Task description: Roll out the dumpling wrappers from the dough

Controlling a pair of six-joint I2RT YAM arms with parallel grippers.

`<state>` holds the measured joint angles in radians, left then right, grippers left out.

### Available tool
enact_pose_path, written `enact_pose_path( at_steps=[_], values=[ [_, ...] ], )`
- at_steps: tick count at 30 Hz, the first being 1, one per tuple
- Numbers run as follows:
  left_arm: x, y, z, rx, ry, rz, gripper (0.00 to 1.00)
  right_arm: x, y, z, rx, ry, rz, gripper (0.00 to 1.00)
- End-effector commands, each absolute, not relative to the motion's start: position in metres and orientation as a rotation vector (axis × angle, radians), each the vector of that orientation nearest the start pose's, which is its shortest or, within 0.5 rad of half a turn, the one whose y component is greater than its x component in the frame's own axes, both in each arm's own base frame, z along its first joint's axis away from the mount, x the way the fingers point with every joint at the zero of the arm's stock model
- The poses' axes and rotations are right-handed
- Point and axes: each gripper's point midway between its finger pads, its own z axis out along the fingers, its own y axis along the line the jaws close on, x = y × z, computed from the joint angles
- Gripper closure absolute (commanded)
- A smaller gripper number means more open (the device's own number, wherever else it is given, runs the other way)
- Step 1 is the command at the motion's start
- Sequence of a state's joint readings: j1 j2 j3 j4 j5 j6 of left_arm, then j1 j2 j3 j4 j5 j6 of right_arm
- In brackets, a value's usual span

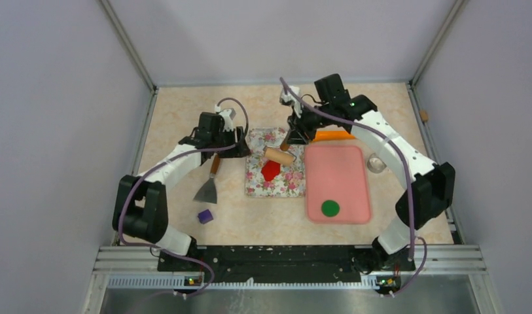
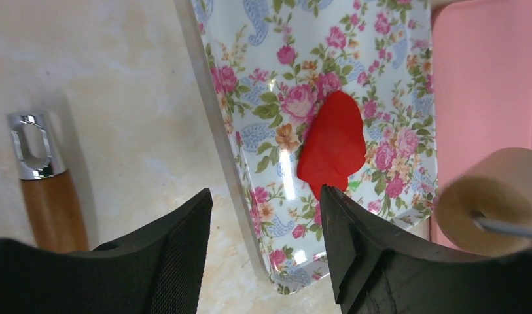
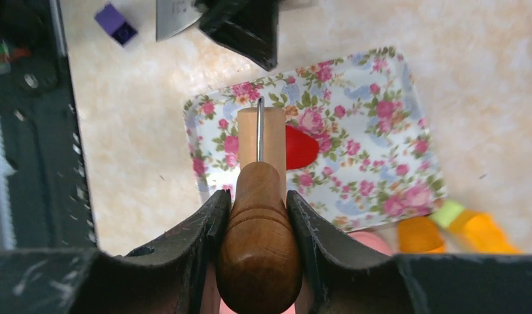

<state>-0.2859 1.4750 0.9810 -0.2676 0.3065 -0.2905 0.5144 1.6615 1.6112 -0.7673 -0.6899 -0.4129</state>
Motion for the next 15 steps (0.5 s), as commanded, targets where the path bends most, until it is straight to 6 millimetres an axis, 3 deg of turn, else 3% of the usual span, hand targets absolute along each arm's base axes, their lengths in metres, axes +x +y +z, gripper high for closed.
enact_pose_path(
  at_steps=[1,4,7,9,12,15],
  values=[
    [0.360,-0.187,0.113,0.034,2.414,-0.782,0.36,0.284,0.303,0.283,-1.709,1.389,0.589,1.00],
    [0.362,-0.194,0.094,0.038,2.455,-0.834,0.37,0.275,0.308,0.275,-1.842,1.258,0.471,1.00],
    [0.363,-0.198,0.082,0.026,2.484,-0.861,0.40,0.275,0.315,0.273,-1.854,1.219,0.414,1.00],
    [0.365,-0.195,0.073,-0.015,2.509,-0.829,0.44,0.288,0.321,0.276,-1.710,1.355,0.421,1.00],
    [0.364,-0.185,0.061,-0.106,2.549,-0.753,0.56,0.313,0.324,0.282,-1.322,1.677,0.493,1.00],
    [0.355,-0.181,0.048,-0.208,2.595,-0.736,0.64,0.309,0.321,0.270,-1.013,1.946,0.677,1.00]
  ],
)
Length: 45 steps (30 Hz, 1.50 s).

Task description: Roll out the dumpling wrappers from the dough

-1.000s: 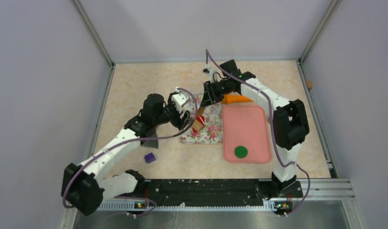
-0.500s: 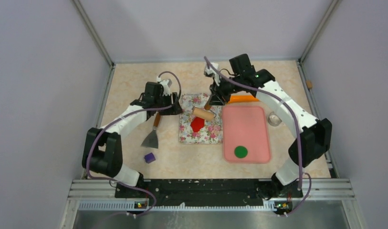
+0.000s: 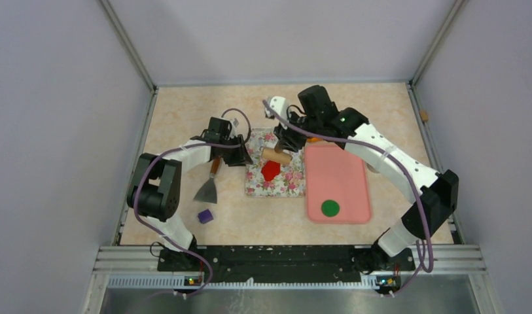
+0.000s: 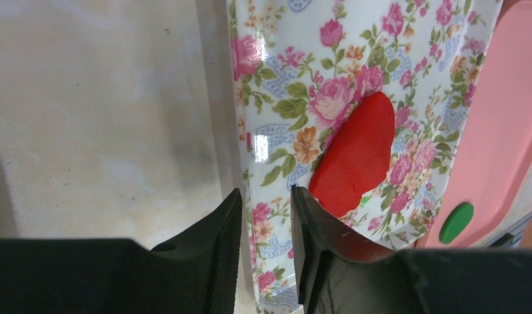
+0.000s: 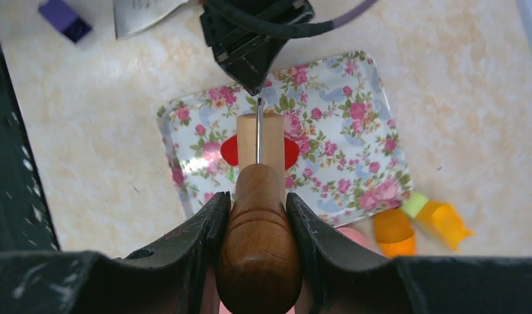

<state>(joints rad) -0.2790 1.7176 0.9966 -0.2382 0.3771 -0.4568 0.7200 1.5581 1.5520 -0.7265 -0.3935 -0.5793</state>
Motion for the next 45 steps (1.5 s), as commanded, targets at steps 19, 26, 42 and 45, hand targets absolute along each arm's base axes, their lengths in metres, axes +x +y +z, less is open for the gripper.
enact_pose_path(
  at_steps=[19,26,42,45],
  values=[
    [0.257,-0.144,0.025,-0.790,2.709,-0.623,1.00,0.335,0.281,0.233,-0.242,2.230,0.905,1.00],
    [0.265,-0.141,0.020,-0.721,2.676,-0.620,1.00,0.341,0.307,0.212,-0.153,2.303,1.049,1.00],
    [0.277,-0.142,0.019,-0.717,2.659,-0.640,1.00,0.333,0.309,0.114,-0.226,2.541,0.868,1.00],
    [0.279,-0.143,0.020,-0.720,2.651,-0.646,1.00,0.330,0.292,0.081,-0.274,2.609,0.665,1.00]
  ],
)
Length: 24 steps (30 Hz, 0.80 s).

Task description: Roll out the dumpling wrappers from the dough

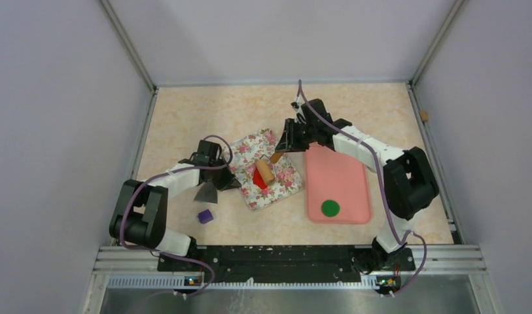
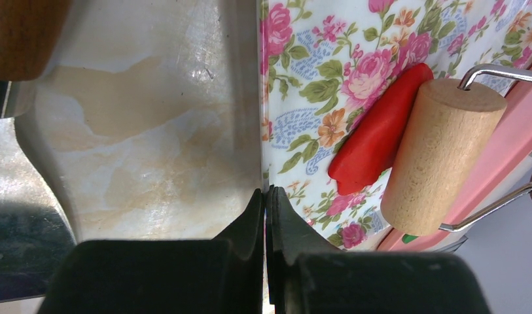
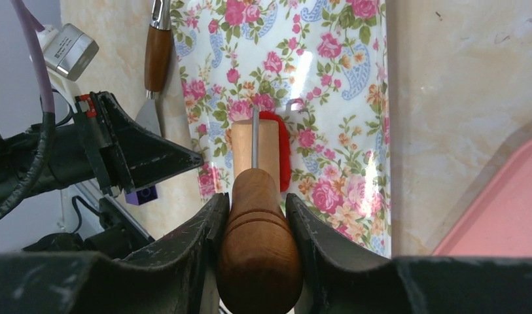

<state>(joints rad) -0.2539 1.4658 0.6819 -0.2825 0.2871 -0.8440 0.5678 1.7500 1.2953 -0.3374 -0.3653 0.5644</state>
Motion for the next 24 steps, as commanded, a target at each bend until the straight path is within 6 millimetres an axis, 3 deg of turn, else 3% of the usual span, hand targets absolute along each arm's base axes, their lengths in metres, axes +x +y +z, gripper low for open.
enact_pose_path(
  at_steps=[1,6,11,18,24],
  values=[
    [0.280,-0.144,0.021,-0.715,2.647,-0.649,1.00,0.328,0.288,0.072,-0.292,2.626,0.608,1.00],
    [0.282,-0.144,0.022,-0.716,2.641,-0.655,1.00,0.309,0.276,0.040,-0.382,2.677,0.470,1.00],
    [0.282,-0.144,0.021,-0.715,2.638,-0.659,1.00,0.286,0.280,0.016,-0.438,2.714,0.515,1.00],
    [0.283,-0.142,0.018,-0.711,2.628,-0.649,1.00,0.269,0.291,0.007,-0.523,2.657,0.687,1.00],
    [0.285,-0.141,0.015,-0.708,2.632,-0.636,1.00,0.265,0.277,-0.012,-0.554,2.638,0.610,1.00]
  ],
)
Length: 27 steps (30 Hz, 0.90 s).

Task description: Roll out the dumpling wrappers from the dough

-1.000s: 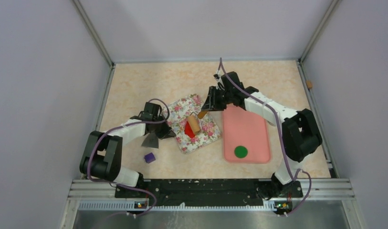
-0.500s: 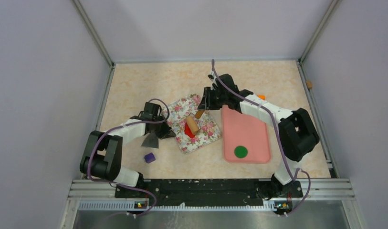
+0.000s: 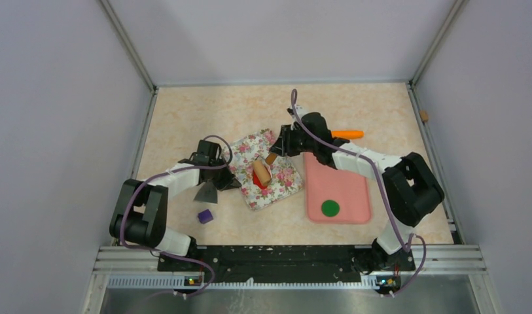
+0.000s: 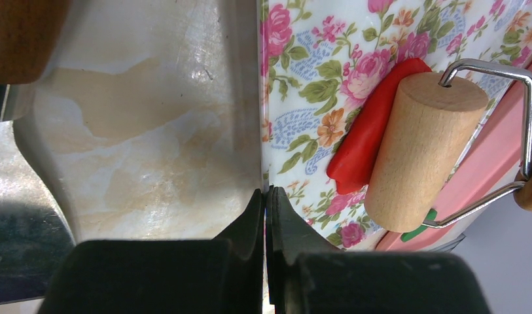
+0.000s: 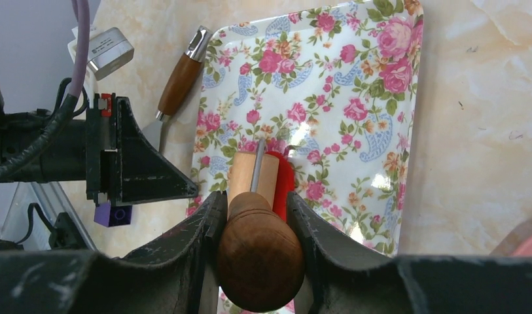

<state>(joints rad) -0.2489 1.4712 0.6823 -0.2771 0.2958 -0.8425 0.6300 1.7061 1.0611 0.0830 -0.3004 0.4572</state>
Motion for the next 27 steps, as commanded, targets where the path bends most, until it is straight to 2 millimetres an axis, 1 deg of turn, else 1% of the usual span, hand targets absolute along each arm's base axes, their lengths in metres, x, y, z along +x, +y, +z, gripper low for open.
enact_pose_path(
  at_steps=[1,9,11,15,21,27],
  values=[
    [0.285,-0.140,0.015,-0.707,2.633,-0.634,1.00,0.263,0.275,-0.015,-0.562,2.638,0.600,1.00],
    [0.288,-0.140,0.014,-0.700,2.633,-0.621,1.00,0.246,0.270,-0.033,-0.604,2.643,0.565,1.00],
    [0.288,-0.139,0.014,-0.696,2.634,-0.618,1.00,0.241,0.272,-0.036,-0.626,2.631,0.572,1.00],
    [0.288,-0.138,0.011,-0.701,2.641,-0.613,1.00,0.232,0.282,-0.041,-0.691,2.576,0.601,1.00],
    [0.290,-0.136,0.009,-0.691,2.649,-0.595,1.00,0.217,0.289,-0.052,-0.710,2.586,0.632,1.00],
    [0.292,-0.134,0.004,-0.693,2.656,-0.581,1.00,0.201,0.295,-0.055,-0.735,2.590,0.743,1.00]
  ],
)
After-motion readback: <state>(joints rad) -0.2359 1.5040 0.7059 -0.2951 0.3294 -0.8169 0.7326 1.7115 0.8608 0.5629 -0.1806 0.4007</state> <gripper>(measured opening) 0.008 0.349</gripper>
